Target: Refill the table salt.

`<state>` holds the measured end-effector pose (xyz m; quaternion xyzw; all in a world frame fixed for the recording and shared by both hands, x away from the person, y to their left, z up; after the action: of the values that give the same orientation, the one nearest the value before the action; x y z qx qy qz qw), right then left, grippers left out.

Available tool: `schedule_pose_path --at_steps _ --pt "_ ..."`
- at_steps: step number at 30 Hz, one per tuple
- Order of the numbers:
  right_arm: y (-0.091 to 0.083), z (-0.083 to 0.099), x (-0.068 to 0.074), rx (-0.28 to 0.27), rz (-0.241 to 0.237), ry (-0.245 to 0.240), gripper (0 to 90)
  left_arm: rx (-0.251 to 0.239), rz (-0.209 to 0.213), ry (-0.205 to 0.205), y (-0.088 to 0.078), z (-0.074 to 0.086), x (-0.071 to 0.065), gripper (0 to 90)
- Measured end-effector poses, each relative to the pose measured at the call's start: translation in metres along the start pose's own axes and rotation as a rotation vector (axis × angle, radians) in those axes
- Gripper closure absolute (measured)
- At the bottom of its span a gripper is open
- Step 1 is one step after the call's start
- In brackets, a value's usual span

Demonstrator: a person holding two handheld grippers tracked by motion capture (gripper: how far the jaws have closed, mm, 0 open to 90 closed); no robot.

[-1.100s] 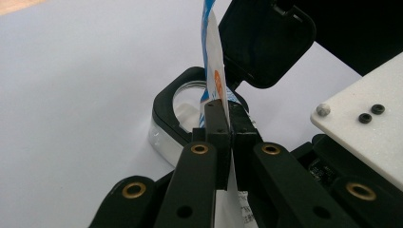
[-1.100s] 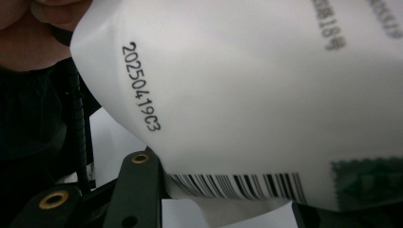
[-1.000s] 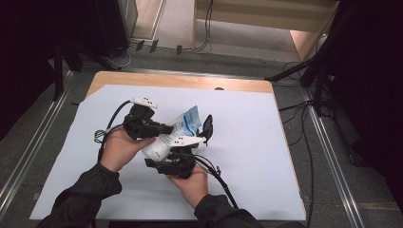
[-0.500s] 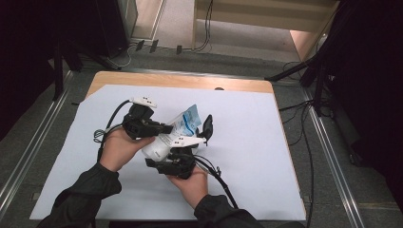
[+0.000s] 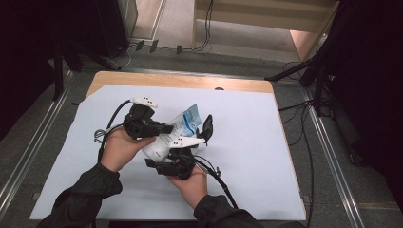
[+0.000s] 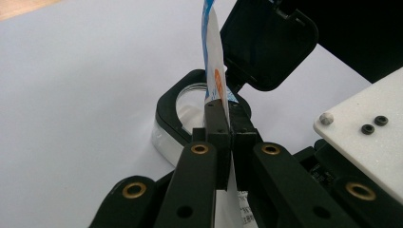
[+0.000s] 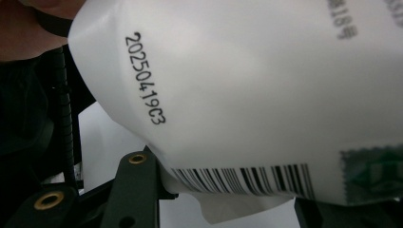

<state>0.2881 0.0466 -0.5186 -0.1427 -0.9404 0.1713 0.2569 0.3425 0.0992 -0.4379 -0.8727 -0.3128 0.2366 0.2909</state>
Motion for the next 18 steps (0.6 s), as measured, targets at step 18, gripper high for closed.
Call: schedule_pose_path --at_steps 18 --pt "-0.004 -0.0044 -0.0003 -0.006 -0.031 0.033 61.3 0.01 0.038 -0.012 0.0017 0.0014 -0.0015 87.3"
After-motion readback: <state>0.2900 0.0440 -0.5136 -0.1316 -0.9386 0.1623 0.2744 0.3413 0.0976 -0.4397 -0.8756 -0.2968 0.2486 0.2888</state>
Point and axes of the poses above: each handheld gripper's, and its own axes: y roughly forward along the jaws, z roughly out of its underside, x roughly to its left, the point moved 7 cm from there along y, roughly forward along the jaws, and after that the axes turned 4 degrees about -z, right-handed, at the moved point
